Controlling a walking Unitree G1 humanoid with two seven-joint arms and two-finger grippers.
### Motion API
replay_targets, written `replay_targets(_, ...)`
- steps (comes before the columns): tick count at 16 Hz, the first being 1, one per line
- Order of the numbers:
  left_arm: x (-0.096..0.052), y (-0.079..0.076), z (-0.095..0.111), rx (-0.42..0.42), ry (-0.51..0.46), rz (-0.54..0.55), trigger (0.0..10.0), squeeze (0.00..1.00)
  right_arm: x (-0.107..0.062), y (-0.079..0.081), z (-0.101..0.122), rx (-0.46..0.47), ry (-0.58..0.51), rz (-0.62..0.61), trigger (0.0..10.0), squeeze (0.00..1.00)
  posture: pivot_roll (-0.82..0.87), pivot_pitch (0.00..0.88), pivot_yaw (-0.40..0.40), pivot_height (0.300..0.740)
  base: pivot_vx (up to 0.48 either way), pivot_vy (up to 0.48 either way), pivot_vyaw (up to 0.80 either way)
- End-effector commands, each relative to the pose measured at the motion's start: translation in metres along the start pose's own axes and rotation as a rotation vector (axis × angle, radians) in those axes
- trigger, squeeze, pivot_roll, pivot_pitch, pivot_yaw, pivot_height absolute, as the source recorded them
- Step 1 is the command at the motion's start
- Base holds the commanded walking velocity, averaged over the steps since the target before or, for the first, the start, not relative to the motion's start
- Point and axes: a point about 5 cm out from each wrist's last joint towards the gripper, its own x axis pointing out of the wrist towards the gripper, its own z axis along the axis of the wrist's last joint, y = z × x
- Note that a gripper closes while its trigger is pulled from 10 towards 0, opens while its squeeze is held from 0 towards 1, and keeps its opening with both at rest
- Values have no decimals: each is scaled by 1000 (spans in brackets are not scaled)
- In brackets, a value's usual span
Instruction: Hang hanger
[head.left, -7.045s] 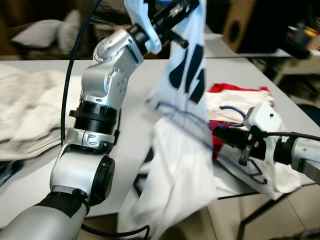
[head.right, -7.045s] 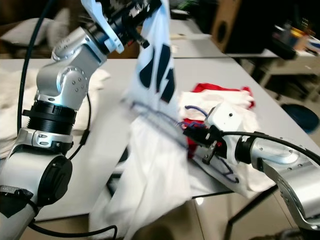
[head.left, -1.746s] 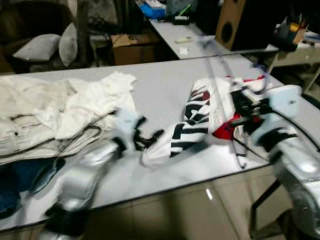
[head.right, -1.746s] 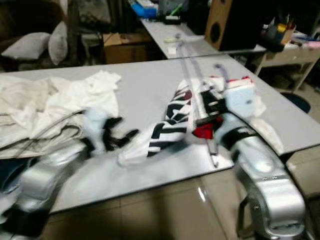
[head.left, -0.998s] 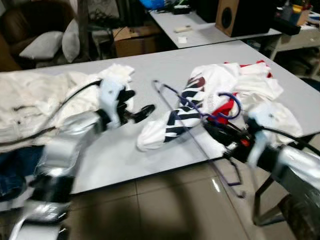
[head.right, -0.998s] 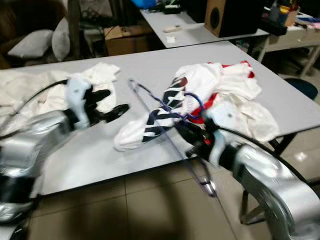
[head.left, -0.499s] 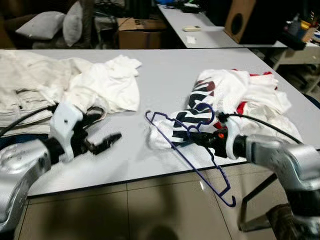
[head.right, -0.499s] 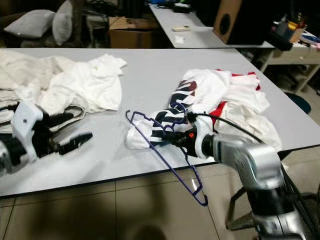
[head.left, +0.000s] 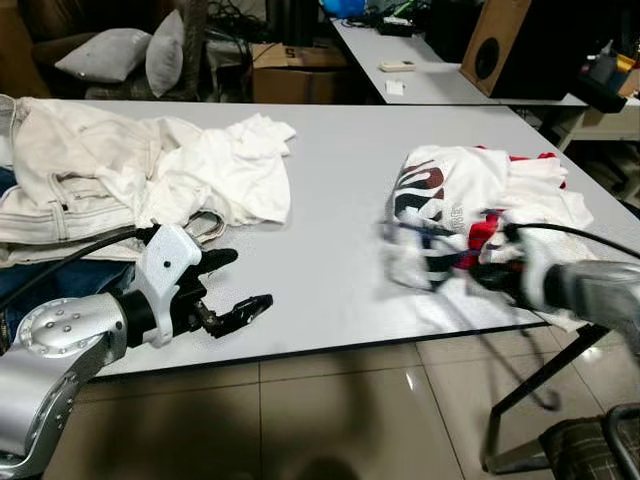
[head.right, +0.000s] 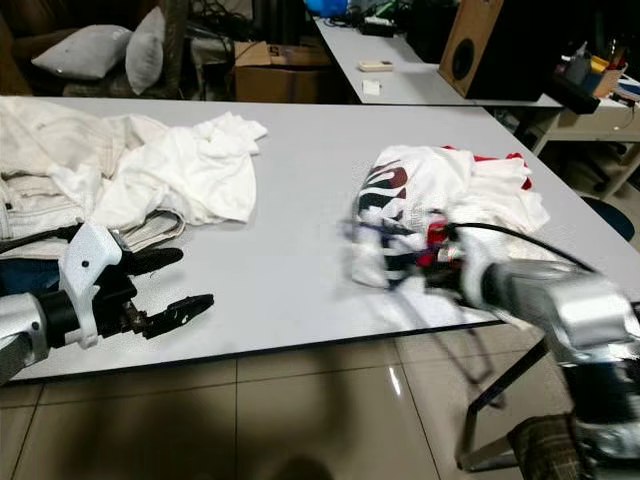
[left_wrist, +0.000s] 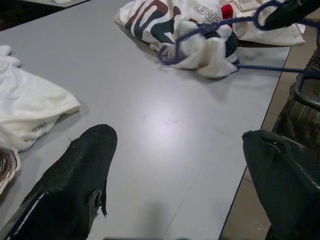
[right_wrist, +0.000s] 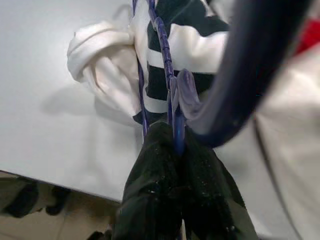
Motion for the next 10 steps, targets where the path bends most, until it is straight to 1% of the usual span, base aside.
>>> replay_targets(1,4,-1,2,14,-1,-14,10000,0,-13,-21,-6,13,14,-127,10000,0,41,0,-34,740,0,0,0)
replay_targets(2,7,-1,2,14,-3,-19,10000,0,-21,-30,-5,17,-5,-175,10000,0,33,0,-26,740,0,0,0)
replay_targets(3,7,-2,2,15,-4,-23,10000,0,-23,-33,-4,22,-16,-187,10000,0,33,0,-26,740,0,0,0)
replay_targets(4,10,-2,2,17,-9,-35,10000,0,-26,-29,0,9,-54,-156,10000,0,27,0,-15,740,0,0,0)
replay_targets(6,9,0,9,0,-50,-31,10000,0,-34,-5,18,7,-198,8,10000,0,27,0,-11,740,0,0,0)
replay_targets(7,8,1,12,-13,-73,-28,10000,0,-39,2,25,-13,-257,56,10000,0,29,0,-12,740,0,0,0)
replay_targets(8,5,3,17,-37,-122,-23,10000,0,-49,18,39,-48,-369,158,10000,0,31,0,-13,740,0,0,0)
replay_targets(9,3,4,23,-65,-168,-19,10000,0,-59,30,52,-79,-472,233,10000,0,33,0,-14,740,0,0,0)
replay_targets(10,2,5,26,-77,-198,-11,10000,0,-66,38,60,-108,-540,258,10000,0,36,0,-14,740,0,0,0)
